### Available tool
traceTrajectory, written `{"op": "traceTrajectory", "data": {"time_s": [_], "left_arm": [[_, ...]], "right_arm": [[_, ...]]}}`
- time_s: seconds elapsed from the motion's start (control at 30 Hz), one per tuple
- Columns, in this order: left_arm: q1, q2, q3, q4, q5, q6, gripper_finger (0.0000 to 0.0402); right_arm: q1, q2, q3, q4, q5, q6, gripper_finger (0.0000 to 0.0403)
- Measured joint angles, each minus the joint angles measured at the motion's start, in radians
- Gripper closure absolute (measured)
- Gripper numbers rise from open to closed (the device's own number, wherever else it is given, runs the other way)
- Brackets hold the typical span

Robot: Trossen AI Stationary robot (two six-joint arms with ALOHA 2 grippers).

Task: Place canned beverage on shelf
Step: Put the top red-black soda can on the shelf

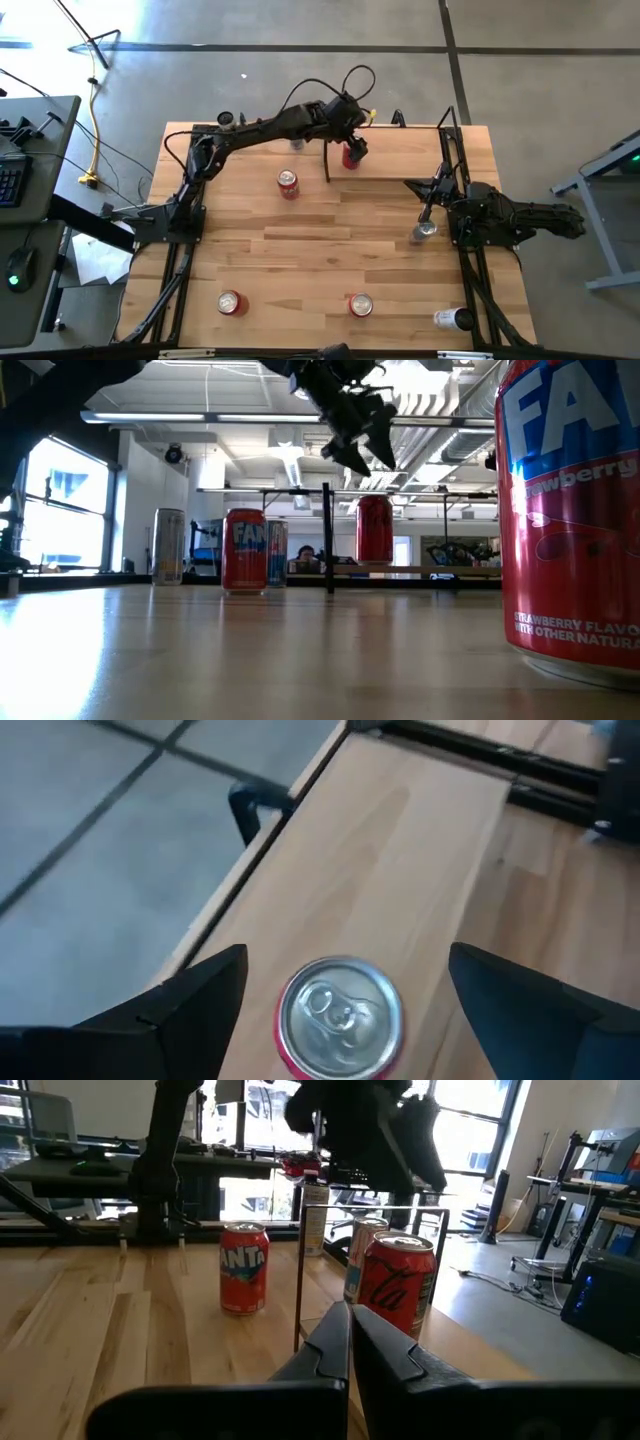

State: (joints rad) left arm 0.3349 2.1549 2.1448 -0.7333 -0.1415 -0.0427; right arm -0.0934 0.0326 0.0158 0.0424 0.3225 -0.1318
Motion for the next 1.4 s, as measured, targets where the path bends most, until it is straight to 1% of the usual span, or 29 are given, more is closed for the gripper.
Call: {"op": "traceTrajectory", "data": {"time_s": [0.07,0.13,0.23,0.27,0.33,0.43,0.47,0.5,0.6,0.67,0.7,0.8,0.9,1.0,1.1,1.2,1.4], "left_arm": [[-0.016,-0.006,0.018,-0.047,-0.015,0.030,0.0085],[-0.037,-0.015,-0.006,-0.066,-0.036,0.043,0.0113],[-0.082,-0.018,-0.094,-0.019,-0.075,0.094,0.0178],[-0.100,-0.022,-0.139,0.011,-0.086,0.114,0.0206],[-0.135,-0.032,-0.237,0.123,-0.102,0.155,0.0267],[-0.175,-0.079,-0.396,0.282,-0.101,0.184,0.0360],[-0.184,-0.101,-0.453,0.347,-0.102,0.201,0.0380],[-0.191,-0.125,-0.506,0.404,-0.105,0.213,0.0390],[-0.199,-0.202,-0.642,0.562,-0.107,0.217,0.0379],[-0.188,-0.246,-0.698,0.641,-0.089,0.205,0.0379],[-0.177,-0.262,-0.715,0.650,-0.061,0.194,0.0384],[-0.137,-0.262,-0.717,0.677,0.061,0.142,0.0399],[-0.106,-0.231,-0.681,0.667,0.095,0.100,0.0400],[-0.081,-0.201,-0.631,0.557,0.100,0.089,0.0401],[-0.075,-0.176,-0.588,0.477,0.087,0.092,0.0401],[-0.074,-0.151,-0.545,0.449,0.057,0.114,0.0401],[-0.060,-0.108,-0.484,0.407,0.011,0.105,0.0401]], "right_arm": [[0.000,0.000,0.000,0.000,0.000,0.000,0.0402],[0.000,0.000,0.000,0.000,0.000,0.000,0.0402],[0.000,0.000,0.000,0.000,0.000,0.000,0.0402],[0.000,0.000,0.000,0.000,0.000,0.000,0.0402],[0.000,0.000,0.000,0.000,0.000,0.000,0.0402],[0.000,0.000,0.000,0.000,0.000,-0.004,0.0402],[0.000,0.000,0.000,0.000,0.000,-0.004,0.0402],[0.000,0.000,0.000,0.000,0.000,-0.003,0.0402],[0.000,0.000,0.000,0.000,0.000,0.000,0.0402],[0.000,0.000,0.000,0.000,0.000,-0.004,0.0402],[0.000,0.001,0.000,0.000,0.000,-0.004,0.0402],[0.000,0.000,0.000,0.000,0.000,-0.004,0.0402],[0.000,0.000,0.000,0.000,0.000,-0.003,0.0402],[0.000,0.000,0.000,0.000,-0.001,-0.002,0.0402],[0.000,0.003,0.000,0.000,0.000,-0.004,0.0402],[0.000,0.004,0.000,0.000,0.000,0.000,0.0402],[0.000,0.006,0.000,0.000,0.000,0.000,0.0402]]}}
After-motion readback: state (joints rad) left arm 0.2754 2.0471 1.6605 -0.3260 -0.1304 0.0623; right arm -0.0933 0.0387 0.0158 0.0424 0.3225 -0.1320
